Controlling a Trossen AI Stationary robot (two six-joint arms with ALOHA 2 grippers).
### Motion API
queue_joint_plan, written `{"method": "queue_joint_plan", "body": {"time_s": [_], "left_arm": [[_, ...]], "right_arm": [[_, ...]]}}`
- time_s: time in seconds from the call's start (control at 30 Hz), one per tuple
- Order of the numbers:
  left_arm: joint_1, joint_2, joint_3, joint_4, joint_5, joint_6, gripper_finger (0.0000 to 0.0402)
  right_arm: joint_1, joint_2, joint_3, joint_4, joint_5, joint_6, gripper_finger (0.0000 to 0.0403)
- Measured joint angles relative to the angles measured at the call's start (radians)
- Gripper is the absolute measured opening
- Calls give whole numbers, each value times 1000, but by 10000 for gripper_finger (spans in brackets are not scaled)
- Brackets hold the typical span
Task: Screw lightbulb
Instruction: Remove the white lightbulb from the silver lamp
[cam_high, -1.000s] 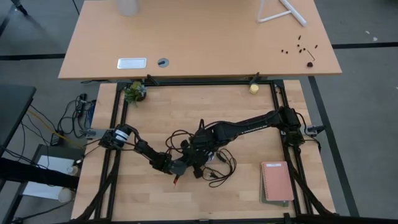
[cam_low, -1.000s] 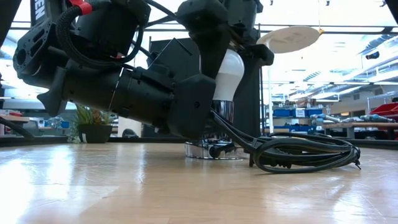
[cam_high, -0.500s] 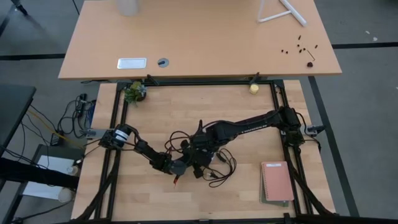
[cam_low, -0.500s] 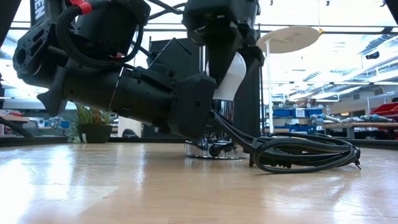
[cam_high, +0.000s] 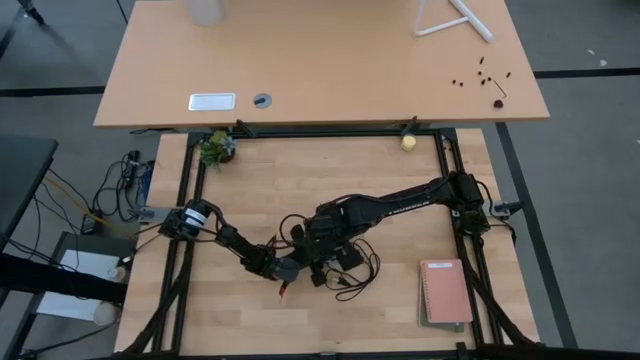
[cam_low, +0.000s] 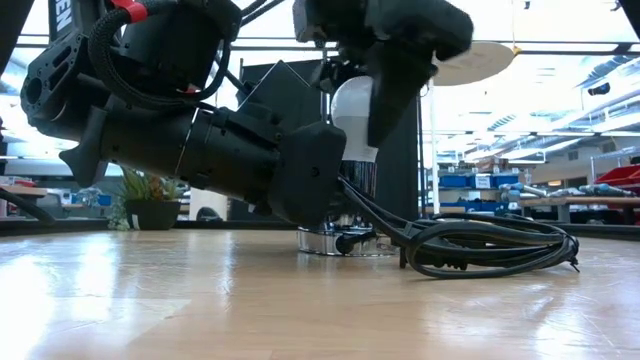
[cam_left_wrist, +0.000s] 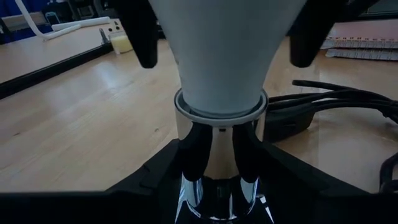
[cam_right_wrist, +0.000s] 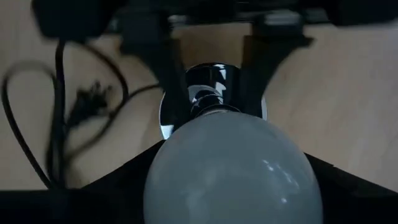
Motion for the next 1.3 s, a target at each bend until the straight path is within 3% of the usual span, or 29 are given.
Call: {"method": "queue_joint_plan", "body": {"time_s": [0.2, 0.43, 0.97, 1.3], "left_arm": [[0, 0, 0, 0, -2, -4, 188], [0, 0, 0, -2, 2, -4, 188], [-1, 0, -1, -2, 8, -20, 188], [0, 0, -1, -2, 8, -29, 188]], "right_arm": [[0, 0, -1, 3, 16, -327, 284], [18, 1, -2, 17, 20, -300, 287], [-3, -11, 79, -65, -62, 538, 389], [20, -11, 79, -71, 44, 840, 380]]}}
